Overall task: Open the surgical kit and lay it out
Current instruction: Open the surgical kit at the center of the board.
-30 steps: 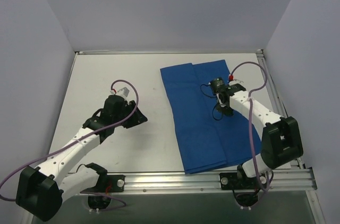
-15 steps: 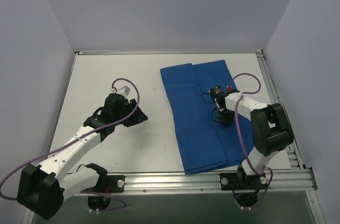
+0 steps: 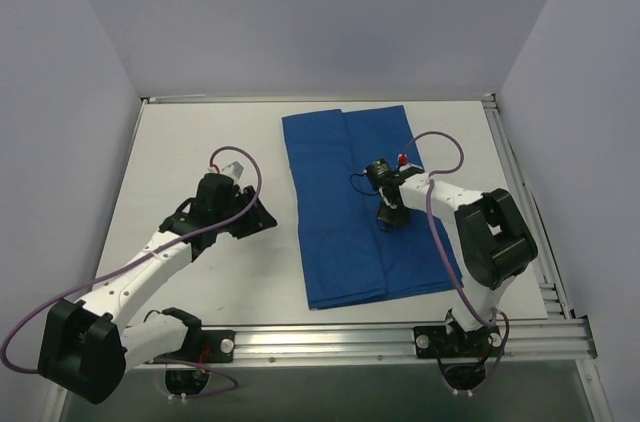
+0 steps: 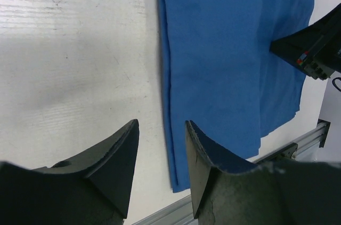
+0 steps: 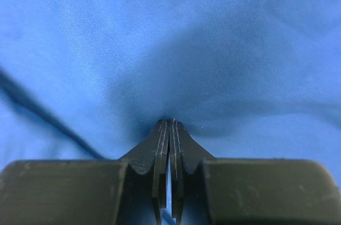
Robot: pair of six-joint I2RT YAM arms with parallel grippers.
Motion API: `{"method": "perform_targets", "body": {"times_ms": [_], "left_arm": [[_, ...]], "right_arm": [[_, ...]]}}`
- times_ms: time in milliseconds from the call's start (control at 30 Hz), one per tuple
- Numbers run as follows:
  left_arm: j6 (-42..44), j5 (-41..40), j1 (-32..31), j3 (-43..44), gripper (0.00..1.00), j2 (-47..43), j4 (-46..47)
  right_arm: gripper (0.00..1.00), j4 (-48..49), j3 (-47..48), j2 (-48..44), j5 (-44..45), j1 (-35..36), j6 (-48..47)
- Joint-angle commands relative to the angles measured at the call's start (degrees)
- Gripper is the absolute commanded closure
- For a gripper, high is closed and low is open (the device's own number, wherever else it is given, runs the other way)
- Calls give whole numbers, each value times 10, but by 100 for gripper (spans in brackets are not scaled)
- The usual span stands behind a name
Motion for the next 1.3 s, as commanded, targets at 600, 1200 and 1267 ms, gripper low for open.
{"method": "perform_targets", "body": {"times_ms": [600, 1200, 1267], "left_arm": [[-78, -89, -4, -102, 30, -116, -65], [-108, -84, -7, -120, 45, -24, -37], [-111, -72, -7, -127, 51, -29, -15]], "right_arm": [[100, 216, -89, 33, -230, 21, 98], [100, 207, -108, 17, -219, -26, 50], [100, 206, -107, 23, -219, -23, 47]]}}
